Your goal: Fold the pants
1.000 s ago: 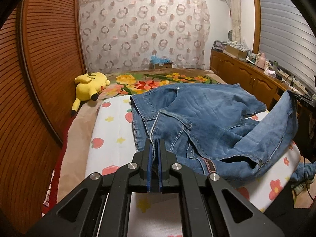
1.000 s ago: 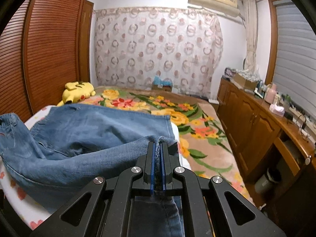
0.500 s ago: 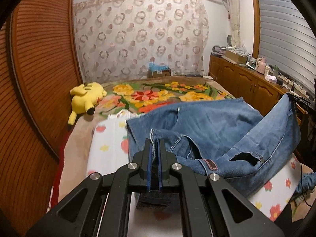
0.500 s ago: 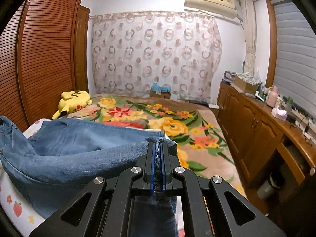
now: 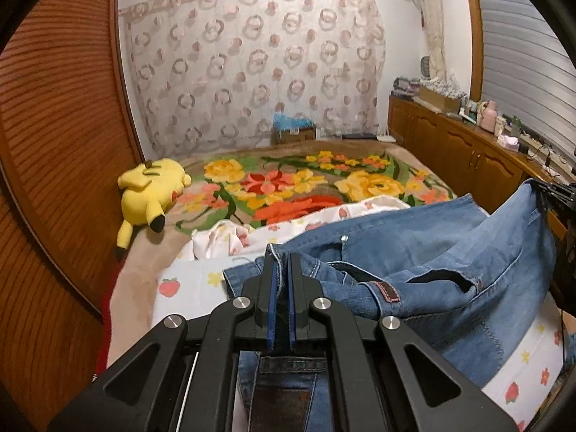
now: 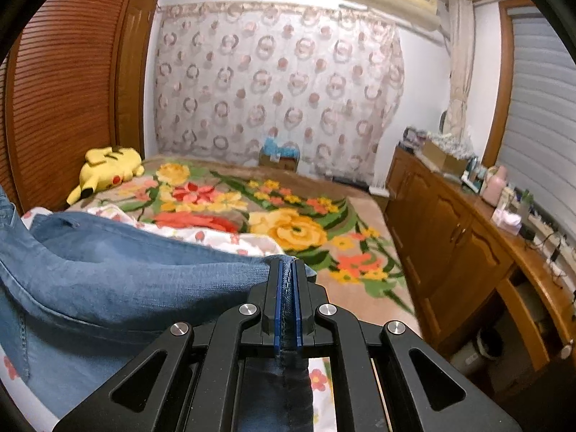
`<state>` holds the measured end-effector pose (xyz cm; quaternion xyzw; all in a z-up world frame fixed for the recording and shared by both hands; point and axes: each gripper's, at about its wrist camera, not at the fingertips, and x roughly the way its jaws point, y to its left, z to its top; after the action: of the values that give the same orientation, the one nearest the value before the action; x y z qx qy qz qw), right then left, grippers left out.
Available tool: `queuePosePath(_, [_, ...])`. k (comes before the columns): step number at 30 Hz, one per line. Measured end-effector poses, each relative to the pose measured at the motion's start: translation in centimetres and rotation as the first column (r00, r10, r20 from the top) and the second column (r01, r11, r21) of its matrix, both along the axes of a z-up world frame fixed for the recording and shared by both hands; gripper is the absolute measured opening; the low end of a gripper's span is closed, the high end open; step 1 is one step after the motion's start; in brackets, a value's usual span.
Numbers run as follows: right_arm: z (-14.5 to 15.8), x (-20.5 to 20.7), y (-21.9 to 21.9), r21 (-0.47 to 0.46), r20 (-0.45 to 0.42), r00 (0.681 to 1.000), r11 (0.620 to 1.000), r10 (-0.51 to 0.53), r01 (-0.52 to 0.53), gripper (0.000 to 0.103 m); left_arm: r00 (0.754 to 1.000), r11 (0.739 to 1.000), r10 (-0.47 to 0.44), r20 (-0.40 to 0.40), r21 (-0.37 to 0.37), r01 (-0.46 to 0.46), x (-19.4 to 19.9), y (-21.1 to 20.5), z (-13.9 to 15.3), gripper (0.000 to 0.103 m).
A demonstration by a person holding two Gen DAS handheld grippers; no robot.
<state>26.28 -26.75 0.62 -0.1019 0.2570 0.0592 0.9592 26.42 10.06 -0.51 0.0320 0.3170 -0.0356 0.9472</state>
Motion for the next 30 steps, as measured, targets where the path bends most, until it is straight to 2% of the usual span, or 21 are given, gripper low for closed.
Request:
queuePosePath(5, [-1.7, 2.0, 0.8, -0.002, -0.071, 0.997, 1.000, 0.009, -0.010, 0.005, 0.999, 1.000, 0.006, -0.053, -0.031, -0.008, 1.2, 0.3, -2.6, 0.007])
queuePosePath(7, [-1.5, 2.6, 0.7, 0.016, -0.088, 0.996, 1.000, 0.015, -0.013, 0.005, 0.998, 1.000, 0.011, -0.062, -0.029, -0.013, 1.5, 0.1, -2.7, 0.010])
queuePosePath(10, [-0.9, 2.8, 0.6, 0.035, -0.094, 0.995, 0.999, 0.020, -0.017, 0.005, 0.998, 0.999, 0.022, -0.062, -0.023, -0.024, 1.2, 0.4, -2.8, 0.028])
queuePosePath(12, [-0.5, 2.8, 0.4, 0.058, -0.099, 0.995, 0.998, 0.024, -0.018, 0.005, 0.998, 0.999, 0.018, -0.054, -0.040, -0.021, 0.8, 0.9, -2.5, 0.048])
queuePosePath(14, [-0.1, 2.9, -0.8, 0.075, -0.104, 0.994, 0.997, 0.027, -0.019, 0.005, 0.999, 0.998, 0.014, -0.044, -0.063, -0.017, 0.4, 1.4, -2.3, 0.049])
queuePosePath(17, [-0.2, 3.5, -1.8, 0.089, -0.104, 0.994, 0.996, 0.026, -0.017, 0.013, 0.999, 0.997, 0.014, -0.046, -0.069, -0.017, -0.1, 1.6, -2.4, 0.049])
queuePosePath(18, [0.0, 3.3, -1.9, 0.101, -0.105, 0.994, 0.995, 0.030, -0.019, 0.019, 0.999, 0.997, 0.014, -0.051, -0.070, -0.017, -0.1, 1.6, -2.6, 0.049])
queuePosePath(19, [-0.2, 3.2, -2.0, 0.109, -0.106, 0.994, 0.994, 0.029, -0.017, 0.029, 0.998, 0.997, 0.011, -0.063, -0.075, -0.016, -0.1, 1.6, -3.0, 0.049])
queuePosePath(21, [-0.1, 2.9, -2.3, 0.116, -0.102, 0.995, 0.993, 0.022, -0.010, 0.038, 0.997, 0.996, 0.008, -0.079, -0.089, -0.015, 0.0, 1.7, -3.6, 0.049])
queuePosePath(30, [-0.5, 0.9, -3.0, 0.135, -0.143, 0.989, 0.991, 0.041, -0.022, 0.044, 0.994, 0.990, -0.016, -0.110, -0.144, 0.000, 0.3, 1.9, -5.5, 0.049])
